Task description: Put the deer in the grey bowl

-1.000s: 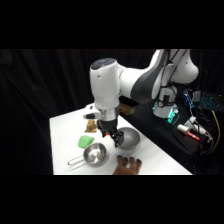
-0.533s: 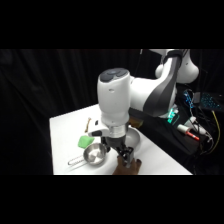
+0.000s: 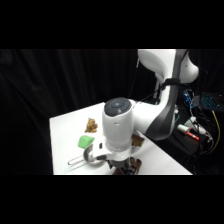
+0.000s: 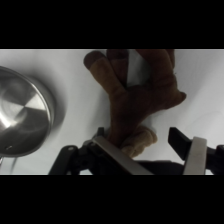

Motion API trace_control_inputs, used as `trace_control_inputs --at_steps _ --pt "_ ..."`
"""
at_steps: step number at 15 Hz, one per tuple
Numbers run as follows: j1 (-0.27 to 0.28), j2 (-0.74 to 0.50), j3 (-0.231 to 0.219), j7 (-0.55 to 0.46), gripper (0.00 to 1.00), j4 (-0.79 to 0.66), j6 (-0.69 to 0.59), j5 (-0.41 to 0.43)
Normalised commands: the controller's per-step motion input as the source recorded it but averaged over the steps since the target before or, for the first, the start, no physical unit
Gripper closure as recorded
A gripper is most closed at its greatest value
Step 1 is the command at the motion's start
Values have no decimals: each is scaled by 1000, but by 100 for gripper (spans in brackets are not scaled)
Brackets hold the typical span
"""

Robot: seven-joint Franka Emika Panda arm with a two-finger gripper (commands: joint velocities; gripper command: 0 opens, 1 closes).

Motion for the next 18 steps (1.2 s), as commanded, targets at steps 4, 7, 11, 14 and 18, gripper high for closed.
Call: trace_control_inputs --at_steps 4,7,11,14,18 --pt "28 284 -24 -26 0 228 140 43" --pt "36 212 -27 -45 25 211 83 27" --pt "96 69 -73 -19 52 155 4 -44" --pt "166 -52 -138 47 76 91 -98 -131" --pt "94 -143 -81 64 99 59 -267 -70"
